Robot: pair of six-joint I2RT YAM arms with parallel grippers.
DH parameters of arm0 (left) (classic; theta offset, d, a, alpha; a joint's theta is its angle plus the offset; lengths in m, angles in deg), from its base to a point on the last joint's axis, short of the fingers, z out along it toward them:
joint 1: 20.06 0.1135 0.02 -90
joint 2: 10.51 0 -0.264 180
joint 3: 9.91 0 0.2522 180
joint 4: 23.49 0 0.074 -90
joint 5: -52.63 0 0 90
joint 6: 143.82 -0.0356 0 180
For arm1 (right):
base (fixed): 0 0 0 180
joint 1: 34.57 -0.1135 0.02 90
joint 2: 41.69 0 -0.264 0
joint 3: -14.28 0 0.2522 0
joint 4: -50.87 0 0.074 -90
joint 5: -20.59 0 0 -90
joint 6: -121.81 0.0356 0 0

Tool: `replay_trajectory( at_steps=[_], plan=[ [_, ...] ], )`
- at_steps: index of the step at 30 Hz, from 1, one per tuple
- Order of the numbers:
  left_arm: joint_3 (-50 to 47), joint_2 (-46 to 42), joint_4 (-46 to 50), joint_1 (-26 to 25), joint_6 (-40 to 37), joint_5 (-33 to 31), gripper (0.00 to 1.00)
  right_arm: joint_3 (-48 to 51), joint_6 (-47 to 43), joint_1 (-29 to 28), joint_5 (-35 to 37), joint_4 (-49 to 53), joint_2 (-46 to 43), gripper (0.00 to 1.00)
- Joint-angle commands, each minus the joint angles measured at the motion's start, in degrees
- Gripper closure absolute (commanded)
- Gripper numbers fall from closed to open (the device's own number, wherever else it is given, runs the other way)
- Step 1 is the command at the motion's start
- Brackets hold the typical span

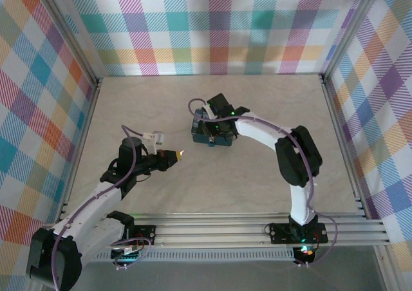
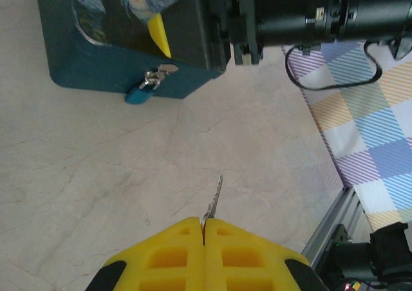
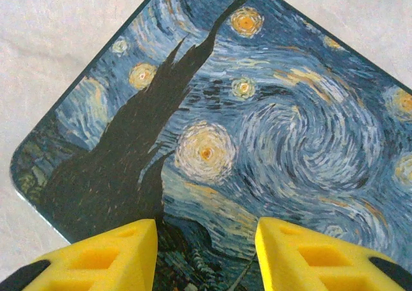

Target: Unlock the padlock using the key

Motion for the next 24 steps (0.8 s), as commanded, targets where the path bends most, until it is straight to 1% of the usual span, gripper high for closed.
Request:
replay_trajectory(
  at_steps=[1,4,9,11,13,16,17,19,22,24],
  plan=[
    [-1.9,-0.07,-4.31,0.75,-0.62,3.39,1.0,8.02,-2.35,0.67,1.12,7.39,0.03,0.55],
    [-3.16,-0.37,-7.18,0.24,0.06,4.17,1.0,8.32,-2.55,0.8,2.27,9.36,-3.68,0.48],
    [-4.24,0.89,-9.71,-1.55,0.66,2.01,1.0,4.37,2.73,0.73,5.59,13.49,-8.99,0.42],
    [-4.12,1.92,-10.22,-2.73,0.92,0.35,1.0,2.21,7.05,0.66,6.79,15.98,-10.43,0.42],
    [-3.92,2.13,-8.72,-3.86,0.84,-3.34,1.0,2.55,11.82,-0.5,10.77,16.32,-12.31,0.45],
    [-4.4,0.9,-7.5,-4.21,0.16,-7.57,1.0,7.21,20.23,-3.98,17.4,13.78,-15.82,0.46],
    [-4.53,0.3,-7.17,-4.26,-0.27,-8.58,1.0,9.52,22.95,-5.28,18.23,12.23,-16.94,0.45],
    [-4.37,-0.28,-6.3,-4.33,-1.11,-9.38,1.0,14.03,28.15,-7.14,19.08,8.86,-18.4,0.44],
    [-3.68,0.39,-5.46,-4.35,-2.23,-9.12,1.0,19.04,33.66,-8.84,18.07,3.43,-18.33,0.44],
    [-3.35,1.3,-5.59,-4.35,-2.79,-8.16,1.0,19.89,35.46,-9.83,18.07,1.46,-16.85,0.48]
  ],
)
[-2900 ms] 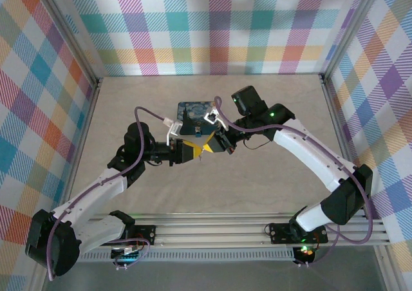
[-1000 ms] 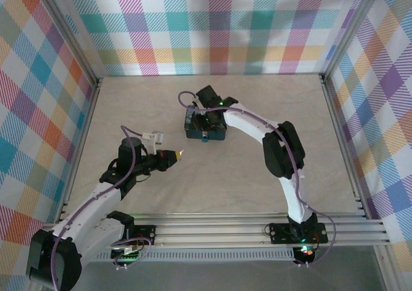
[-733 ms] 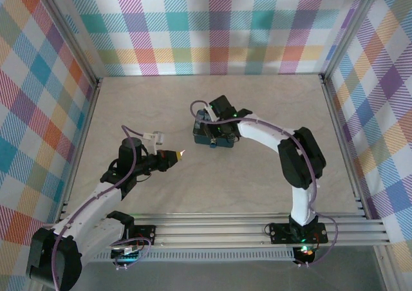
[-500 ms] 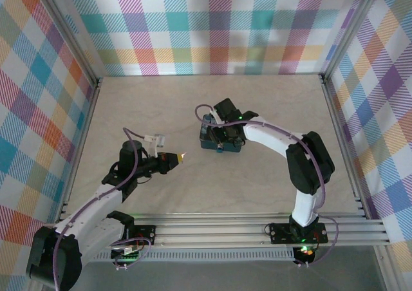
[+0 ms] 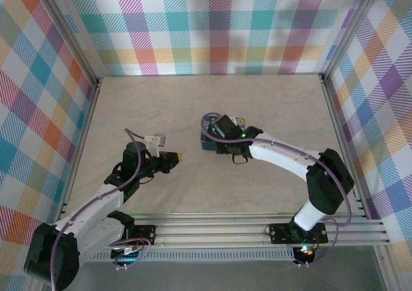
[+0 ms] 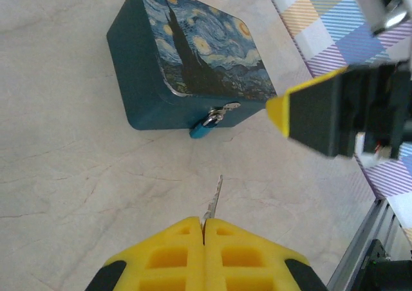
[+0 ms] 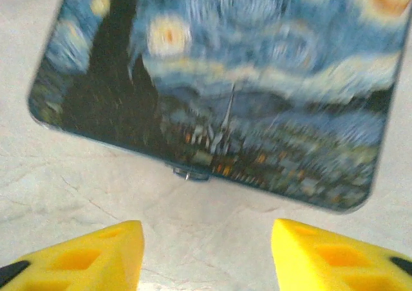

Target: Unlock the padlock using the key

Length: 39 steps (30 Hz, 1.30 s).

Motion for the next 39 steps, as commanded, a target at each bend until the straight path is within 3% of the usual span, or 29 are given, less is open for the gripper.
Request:
replay_trajectory(
  at_steps=[1,25,34,39],
  plan=[
    [0.61,0.84,0.73,-0.49,-2.43,-0.27,1.0,1.65,9.45,-1.01,2.54,-4.51,3.12,0.5],
    [-2.44,0.54,-3.0,-0.5,-3.05,1.01,1.0,-0.64,20.79,-2.24,8.95,-12.39,18.03,0.54],
    [-3.34,-0.06,-2.96,-0.5,-3.29,1.25,1.0,-2.82,18.43,-2.26,10.9,-9.6,18.59,0.64],
    [-3.64,0.03,-3.0,-0.5,-3.77,1.65,1.0,-3.99,15.54,-2.17,10.7,-7.95,17.81,0.8]
  ],
)
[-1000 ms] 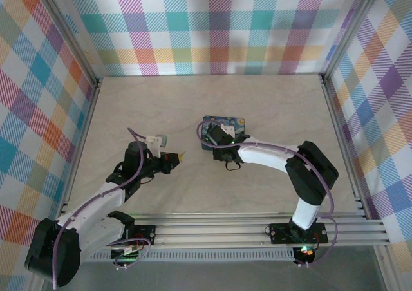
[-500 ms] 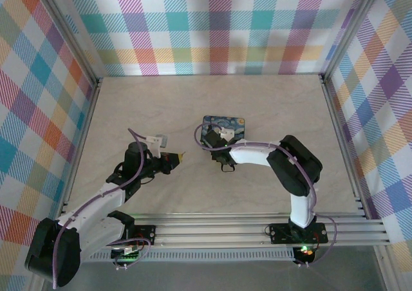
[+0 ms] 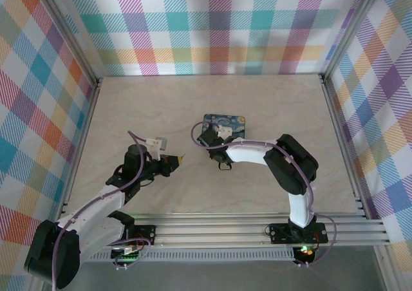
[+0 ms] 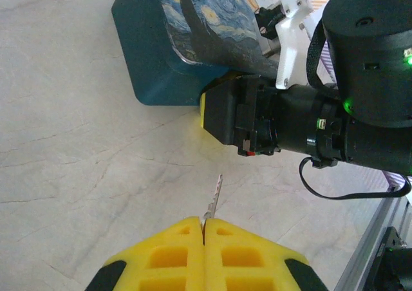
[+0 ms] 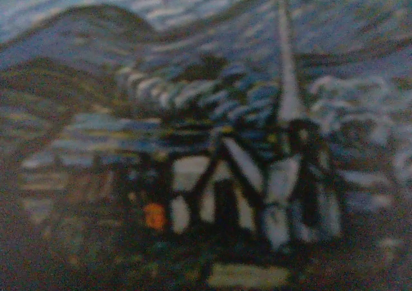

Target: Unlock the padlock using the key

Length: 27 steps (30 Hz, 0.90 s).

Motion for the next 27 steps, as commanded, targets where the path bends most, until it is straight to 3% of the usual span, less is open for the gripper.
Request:
replay_trajectory(
  at_steps=[1,8,17,22,27],
  plan=[
    [-1.17,-0.75,-1.47,-0.44,-2.02,1.69,1.0,-1.92,-2.63,-0.25,1.07,2.13,-0.53,0.83],
    [-1.62,1.82,-6.89,-2.03,-4.9,5.38,1.0,-4.78,-4.91,0.44,-9.92,8.21,-3.32,1.0],
    [-1.69,1.91,-12.3,-8.28,-10.69,0.39,1.0,-4.21,-1.71,6.14,-31.79,14.98,-12.05,1.0],
    [1.47,5.68,-11.29,-9.08,-9.41,-0.76,1.0,-3.87,-0.36,9.85,-42.34,17.63,-15.64,1.0],
    [-0.29,11.79,-24.89,-10.35,-6.56,-0.79,1.0,-4.81,0.77,13.46,-51.61,19.59,-16.75,1.0]
  ],
)
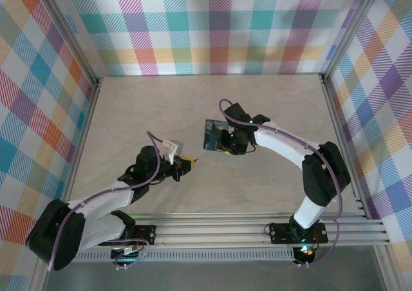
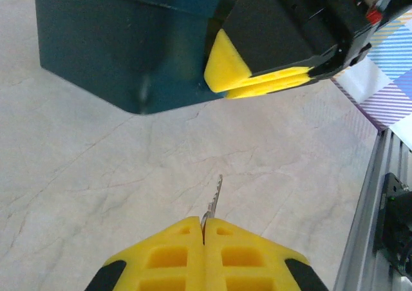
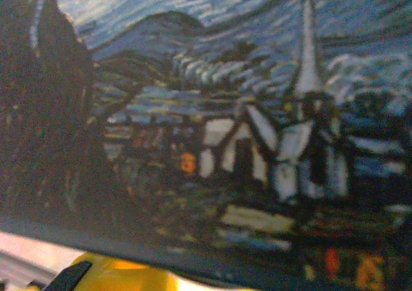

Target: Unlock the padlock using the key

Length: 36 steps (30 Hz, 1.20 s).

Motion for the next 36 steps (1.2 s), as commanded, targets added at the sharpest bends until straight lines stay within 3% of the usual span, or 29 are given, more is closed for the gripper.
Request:
replay_trajectory(
  at_steps=[1,9,13,26,36],
  plan=[
    [-0.13,2.83,-12.09,-1.22,1.21,-0.58,1.0,-1.52,1.9,1.88,-10.7,2.77,-1.93,1.0],
    [-0.35,8.96,-23.99,-2.97,0.11,-0.41,1.0,-1.23,5.81,5.46,-22.08,-0.24,-2.46,1.0],
    [1.39,11.13,-25.21,-2.97,-0.96,0.58,1.0,-0.53,7.85,6.69,-25.07,-2.26,-3.13,1.0],
    [6.01,21.54,-31.31,-3.31,-1.7,2.65,1.0,-0.43,9.33,7.67,-24.77,-3.09,-4.29,1.0],
    [6.89,23.88,-33.9,-5.97,-2.18,1.27,1.0,0.25,9.3,8.21,-24.56,-2.92,-5.3,1.0]
  ],
)
